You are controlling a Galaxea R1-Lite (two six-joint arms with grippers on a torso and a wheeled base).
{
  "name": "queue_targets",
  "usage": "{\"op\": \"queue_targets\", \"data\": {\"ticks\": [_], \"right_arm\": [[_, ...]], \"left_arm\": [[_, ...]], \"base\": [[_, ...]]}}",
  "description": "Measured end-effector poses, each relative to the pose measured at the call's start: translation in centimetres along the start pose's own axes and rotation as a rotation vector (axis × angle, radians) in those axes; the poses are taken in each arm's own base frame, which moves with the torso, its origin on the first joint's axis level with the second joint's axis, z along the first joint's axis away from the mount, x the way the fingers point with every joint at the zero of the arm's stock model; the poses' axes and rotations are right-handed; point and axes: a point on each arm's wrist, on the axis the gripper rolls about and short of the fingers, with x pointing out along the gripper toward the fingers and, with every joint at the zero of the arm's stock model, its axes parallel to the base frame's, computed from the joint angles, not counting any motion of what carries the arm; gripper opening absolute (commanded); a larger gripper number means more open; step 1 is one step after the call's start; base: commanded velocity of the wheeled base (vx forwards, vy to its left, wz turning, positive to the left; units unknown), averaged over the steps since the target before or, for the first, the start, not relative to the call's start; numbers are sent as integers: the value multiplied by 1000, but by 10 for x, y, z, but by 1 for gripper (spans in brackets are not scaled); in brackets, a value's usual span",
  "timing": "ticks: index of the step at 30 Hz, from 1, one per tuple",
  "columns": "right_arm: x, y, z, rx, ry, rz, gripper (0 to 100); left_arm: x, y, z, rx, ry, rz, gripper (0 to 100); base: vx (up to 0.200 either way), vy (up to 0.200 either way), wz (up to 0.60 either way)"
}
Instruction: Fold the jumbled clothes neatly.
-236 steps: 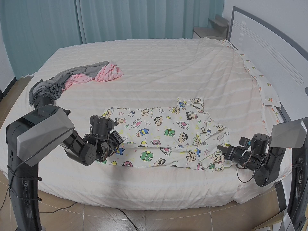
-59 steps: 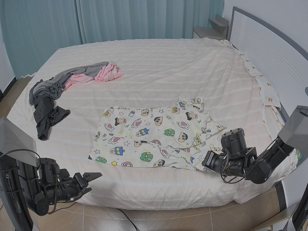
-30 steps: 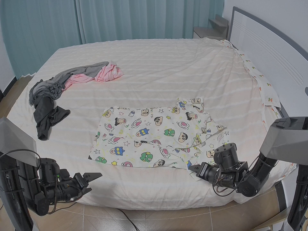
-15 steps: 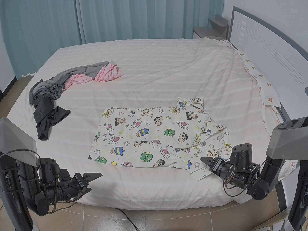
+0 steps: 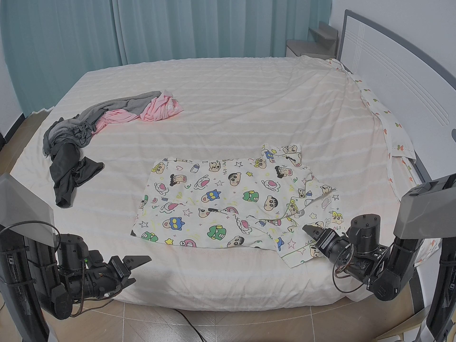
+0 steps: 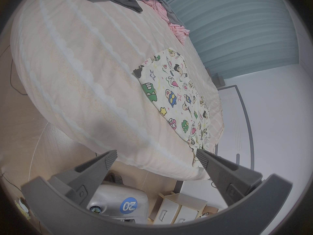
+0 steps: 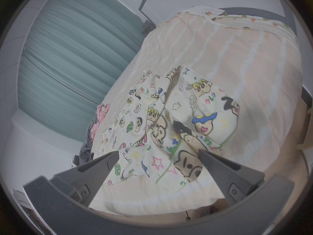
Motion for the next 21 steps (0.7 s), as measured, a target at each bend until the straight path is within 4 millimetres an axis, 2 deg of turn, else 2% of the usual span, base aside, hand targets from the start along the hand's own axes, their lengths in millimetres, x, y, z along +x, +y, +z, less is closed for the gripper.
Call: {"op": "queue_targets", "data": {"ticks": [11, 21], "right_arm": [[-9, -6, -5, 18, -6, -21, 100], [4, -6, -13, 65, 10, -16, 100]], "left_arm": [[0, 0, 0, 1, -1, 0, 100], [0, 0, 0, 1, -2, 1, 100]], "base": [[0, 0, 0], [0, 0, 0]]}}
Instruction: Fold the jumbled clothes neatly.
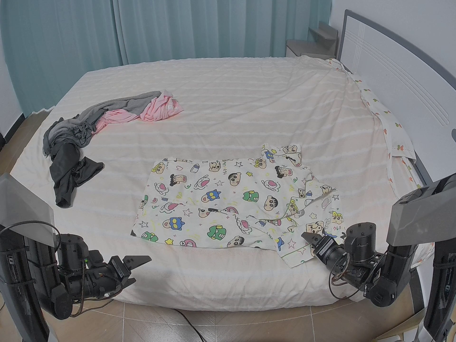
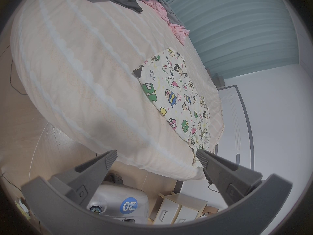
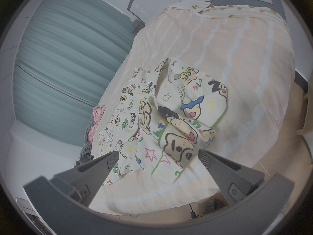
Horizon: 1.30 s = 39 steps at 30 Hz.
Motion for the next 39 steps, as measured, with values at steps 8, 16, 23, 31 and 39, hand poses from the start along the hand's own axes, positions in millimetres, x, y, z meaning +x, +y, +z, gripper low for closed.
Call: {"op": "queue_targets", "data": {"ticks": [8, 16, 23, 31, 39], "right_arm": [[14, 10, 2, 45, -49, 76, 100], [18, 10, 3, 45, -123, 77, 100], [11, 12, 7, 4, -157, 60, 100], [-3, 18, 16, -34, -178, 74, 100], [-15, 13, 19, -42, -178, 53, 100]], "left_arm": [[0, 0, 0, -1, 1, 1, 100], [0, 0, 0, 0, 2, 1, 100], [0, 0, 0, -1, 1, 1, 100], [0, 0, 0, -1, 1, 1, 100], [0, 0, 0, -1, 1, 1, 100]], "base": [[0, 0, 0], [0, 0, 0], [0, 0, 0], [0, 0, 0], [0, 0, 0]]}}
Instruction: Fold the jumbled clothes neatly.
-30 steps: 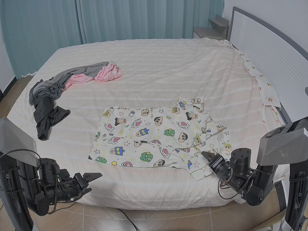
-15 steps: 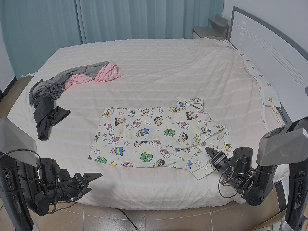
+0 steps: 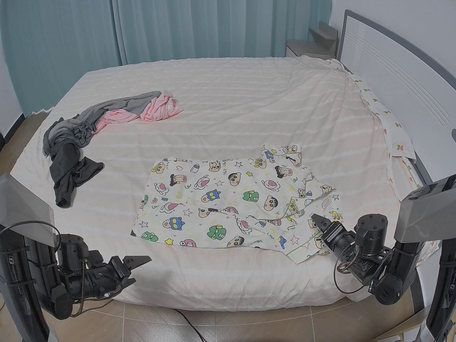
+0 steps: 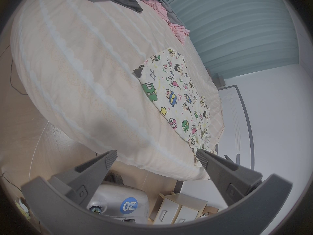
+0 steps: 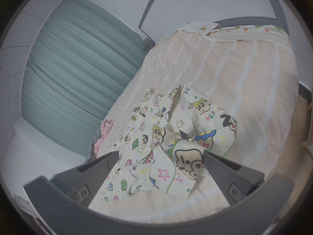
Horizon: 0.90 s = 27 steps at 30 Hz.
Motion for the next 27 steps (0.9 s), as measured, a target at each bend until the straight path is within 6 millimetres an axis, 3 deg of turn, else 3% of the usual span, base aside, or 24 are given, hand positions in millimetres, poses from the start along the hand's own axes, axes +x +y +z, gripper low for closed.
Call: {"op": "queue_targets", "data": {"ticks": [13, 20, 27], "right_arm": [[-17, -12, -2, -82, 51, -49, 100], [-16, -17, -2, -308, 114, -20, 100], [-16, -33, 9, -610, 257, 117, 100]], "left_arm": [[0, 0, 0, 0, 1, 0, 100], [0, 0, 0, 0, 1, 0, 100], [0, 0, 0, 0, 0, 0, 100]], "base": [[0, 0, 0], [0, 0, 0], [0, 0, 0]]}}
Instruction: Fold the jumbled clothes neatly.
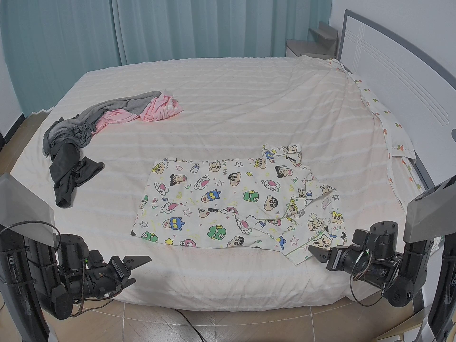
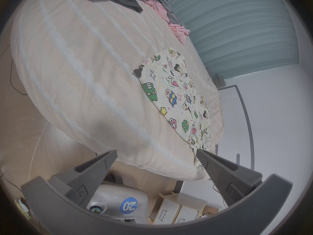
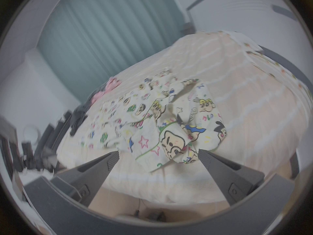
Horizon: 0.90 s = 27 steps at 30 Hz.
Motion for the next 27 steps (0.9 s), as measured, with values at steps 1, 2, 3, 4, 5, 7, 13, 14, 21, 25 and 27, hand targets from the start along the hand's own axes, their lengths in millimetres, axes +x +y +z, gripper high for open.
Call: {"op": "queue_targets", "data": {"ticks": [1, 2, 3, 4, 5, 7, 13, 14, 21, 25, 27], "right_arm": [[-1, -2, 0, -30, 8, 17, 100], [-1, -5, 1, -59, 14, 29, 100], [-2, -8, 2, -83, 15, 35, 100], [-2, -10, 2, -98, 14, 38, 100], [-1, -11, 4, -113, 10, 39, 100], [1, -14, 7, -140, -6, 37, 100], [11, -17, 18, -156, -57, 45, 100], [12, -17, 18, -156, -58, 47, 100], [21, -18, 13, -157, -44, 55, 100], [28, -19, 11, -160, -37, 56, 0], [30, -20, 9, -160, -33, 55, 0]], "left_arm": [[0, 0, 0, 0, 0, 0, 100], [0, 0, 0, 0, 0, 0, 100], [0, 0, 0, 0, 0, 0, 100], [0, 0, 0, 0, 0, 0, 100], [0, 0, 0, 0, 0, 0, 100], [0, 0, 0, 0, 1, 0, 100], [0, 0, 0, 2, 1, 0, 100], [0, 0, 0, 2, 1, 0, 100], [0, 0, 0, 3, 2, -1, 100], [0, 0, 0, 2, 2, 0, 100], [0, 0, 0, 2, 1, 0, 100]], "base": [[0, 0, 0], [0, 0, 0], [0, 0, 0], [0, 0, 0], [0, 0, 0], [0, 0, 0], [0, 0, 0], [0, 0, 0], [0, 0, 0], [0, 0, 0], [0, 0, 0]]}}
